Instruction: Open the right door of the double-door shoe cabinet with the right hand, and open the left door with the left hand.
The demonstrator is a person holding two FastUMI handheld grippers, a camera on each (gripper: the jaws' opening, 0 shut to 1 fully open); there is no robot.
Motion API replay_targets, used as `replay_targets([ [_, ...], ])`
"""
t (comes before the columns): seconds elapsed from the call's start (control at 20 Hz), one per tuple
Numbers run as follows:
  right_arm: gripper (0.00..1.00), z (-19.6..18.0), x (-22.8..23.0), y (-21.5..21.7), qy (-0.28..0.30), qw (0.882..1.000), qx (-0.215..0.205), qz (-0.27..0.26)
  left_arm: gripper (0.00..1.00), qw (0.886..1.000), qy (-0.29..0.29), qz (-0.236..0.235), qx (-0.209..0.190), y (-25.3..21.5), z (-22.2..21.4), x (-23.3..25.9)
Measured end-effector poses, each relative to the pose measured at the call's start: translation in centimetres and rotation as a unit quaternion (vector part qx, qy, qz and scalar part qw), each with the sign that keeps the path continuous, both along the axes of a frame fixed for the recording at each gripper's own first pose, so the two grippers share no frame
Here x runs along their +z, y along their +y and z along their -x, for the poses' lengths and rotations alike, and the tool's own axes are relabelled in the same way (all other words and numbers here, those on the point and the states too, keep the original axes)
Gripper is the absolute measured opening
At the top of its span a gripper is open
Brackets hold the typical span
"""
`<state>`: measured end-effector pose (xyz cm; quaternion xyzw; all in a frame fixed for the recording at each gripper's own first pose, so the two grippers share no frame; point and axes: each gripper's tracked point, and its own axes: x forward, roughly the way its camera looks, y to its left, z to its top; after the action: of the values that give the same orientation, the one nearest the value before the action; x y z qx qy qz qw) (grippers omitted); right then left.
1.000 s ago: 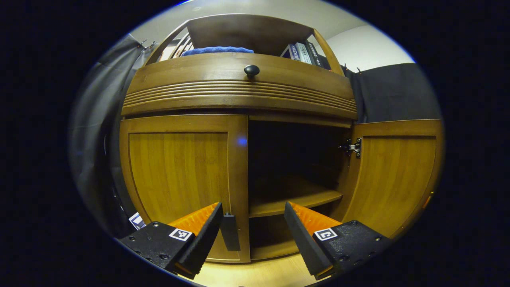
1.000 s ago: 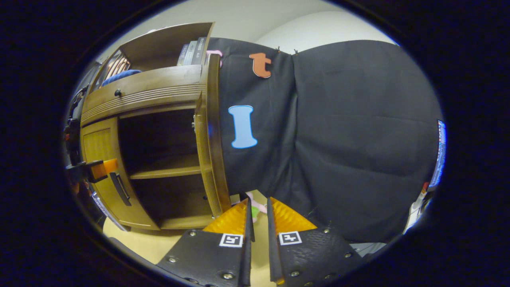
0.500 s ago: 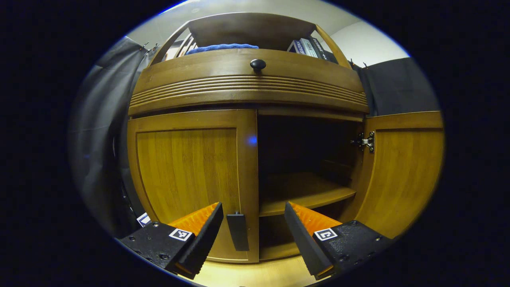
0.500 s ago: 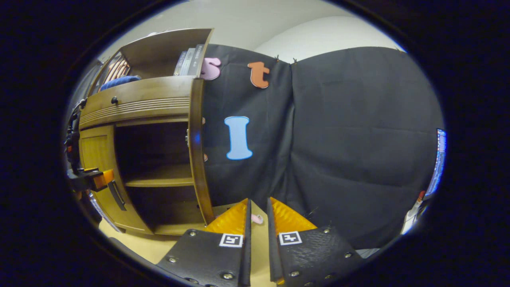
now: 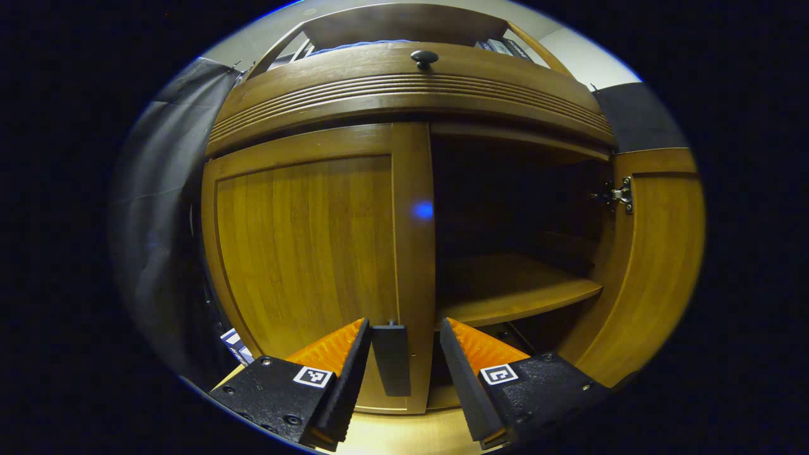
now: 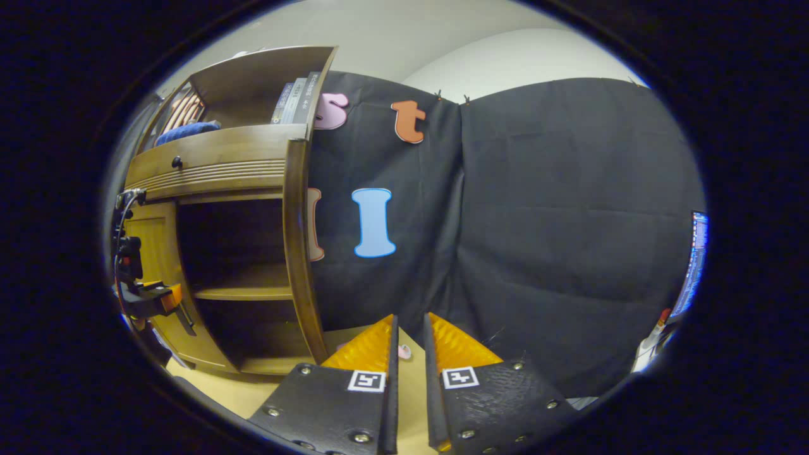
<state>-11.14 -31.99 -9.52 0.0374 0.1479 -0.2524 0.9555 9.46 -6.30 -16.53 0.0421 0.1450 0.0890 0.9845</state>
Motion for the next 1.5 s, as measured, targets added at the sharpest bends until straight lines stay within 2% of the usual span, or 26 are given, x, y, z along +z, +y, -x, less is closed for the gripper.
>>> replay_targets([
  [0.05, 0.18, 0.1, 0.0, -0.1, 0.002, 1.000, -0.001, 0.002, 0.72, 1.000, 0.003, -0.001, 0.004, 0.5, -0.2, -0.2],
  [0.2, 0.18, 0.5, -0.1, -0.2, 0.009, 1.000, -0.004, 0.006, 0.69, 1.000, 0.014, -0.002, 0.017, 1.6, -0.5, -1.4],
  [0.3, 0.19, 0.9, -0.1, -0.3, 0.010, 1.000, -0.008, 0.006, 0.60, 1.000, 0.017, 0.008, 0.008, 1.4, -0.9, -1.8],
  [0.4, 0.19, 1.1, 0.1, -0.5, 0.010, 1.000, -0.014, 0.006, 0.46, 1.000, 0.017, 0.017, 0.002, 1.0, -0.9, -1.8],
  [0.45, 0.19, 1.2, 0.0, -0.6, 0.009, 1.000, -0.016, 0.006, 0.34, 1.000, 0.018, 0.017, 0.002, 1.0, -0.8, -1.8],
  [0.5, 0.19, 1.4, 0.2, -0.6, 0.008, 1.000, -0.019, 0.005, 0.36, 1.000, 0.017, 0.020, 0.003, 1.1, -0.9, -1.8],
  [0.65, 0.19, 1.7, 0.1, -0.6, 0.005, 1.000, -0.018, 0.000, 0.31, 0.999, 0.020, 0.031, 0.001, 1.0, -0.4, -1.7],
  [0.95, 0.19, 1.6, 0.0, -0.1, 0.000, 1.000, 0.001, -0.013, 0.33, 0.999, 0.026, 0.045, 0.016, 1.1, 2.0, -1.3],
  [1.15, 0.19, 1.9, -0.4, -0.4, 0.000, 1.000, 0.023, -0.020, 0.30, 0.998, 0.025, 0.043, 0.033, 1.4, 4.1, -0.8],
  [1.3, 0.19, 1.7, -0.7, -0.6, 0.000, 0.999, 0.041, -0.029, 0.34, 0.997, 0.025, 0.043, 0.051, 1.6, 5.7, -0.5],
  [1.5, 0.19, 1.4, -1.5, -0.7, 0.000, 0.997, 0.061, -0.043, 0.30, 0.996, 0.025, 0.030, 0.076, 2.2, 7.9, 0.1],
])
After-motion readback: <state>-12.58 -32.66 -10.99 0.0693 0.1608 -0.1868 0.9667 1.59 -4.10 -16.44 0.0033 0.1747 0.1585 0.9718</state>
